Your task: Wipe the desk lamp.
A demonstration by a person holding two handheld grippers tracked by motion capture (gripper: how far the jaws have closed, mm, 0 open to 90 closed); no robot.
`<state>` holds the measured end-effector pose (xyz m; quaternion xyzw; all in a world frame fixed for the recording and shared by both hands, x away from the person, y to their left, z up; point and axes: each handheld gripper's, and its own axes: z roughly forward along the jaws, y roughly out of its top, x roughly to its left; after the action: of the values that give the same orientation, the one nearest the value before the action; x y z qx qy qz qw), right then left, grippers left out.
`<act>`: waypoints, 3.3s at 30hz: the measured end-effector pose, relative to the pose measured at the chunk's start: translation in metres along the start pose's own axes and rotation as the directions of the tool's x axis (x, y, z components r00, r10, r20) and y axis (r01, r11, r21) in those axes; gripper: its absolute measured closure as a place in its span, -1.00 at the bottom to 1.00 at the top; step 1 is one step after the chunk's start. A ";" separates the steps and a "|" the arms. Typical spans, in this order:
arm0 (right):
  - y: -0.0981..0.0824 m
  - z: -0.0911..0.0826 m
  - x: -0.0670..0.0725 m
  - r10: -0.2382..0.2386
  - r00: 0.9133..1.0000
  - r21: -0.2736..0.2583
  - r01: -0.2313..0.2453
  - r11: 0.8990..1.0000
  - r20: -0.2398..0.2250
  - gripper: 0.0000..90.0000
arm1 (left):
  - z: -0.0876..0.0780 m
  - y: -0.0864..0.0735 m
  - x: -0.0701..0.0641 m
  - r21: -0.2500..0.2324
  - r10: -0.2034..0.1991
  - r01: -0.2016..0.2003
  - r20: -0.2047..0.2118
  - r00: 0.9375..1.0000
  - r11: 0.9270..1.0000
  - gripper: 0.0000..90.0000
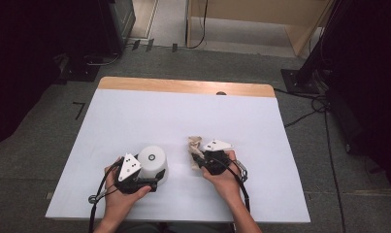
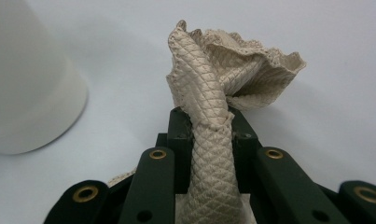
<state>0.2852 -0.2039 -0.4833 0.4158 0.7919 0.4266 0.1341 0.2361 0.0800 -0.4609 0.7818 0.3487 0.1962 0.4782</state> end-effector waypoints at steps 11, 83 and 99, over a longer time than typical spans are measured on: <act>-0.008 -0.019 0.026 -0.079 0.966 -0.093 0.058 0.994 -0.247 0.70 | 0.016 0.016 0.011 -0.055 0.138 -0.131 0.165 0.977 0.990 -0.81; 0.006 -0.041 0.034 -0.159 0.945 -0.158 0.117 0.980 -0.285 0.69 | 0.032 0.000 0.002 -0.022 0.136 -0.135 0.259 0.956 0.991 -0.82; -0.019 -0.017 0.019 -0.032 0.974 0.025 0.039 0.999 -0.223 0.69 | 0.039 0.006 0.005 -0.025 0.166 -0.165 0.292 0.942 0.986 -0.82</act>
<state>0.2536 -0.2044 -0.4860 0.3530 0.8154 0.4565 0.0462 0.2663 0.0579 -0.4739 0.8286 0.2070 0.1178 0.5066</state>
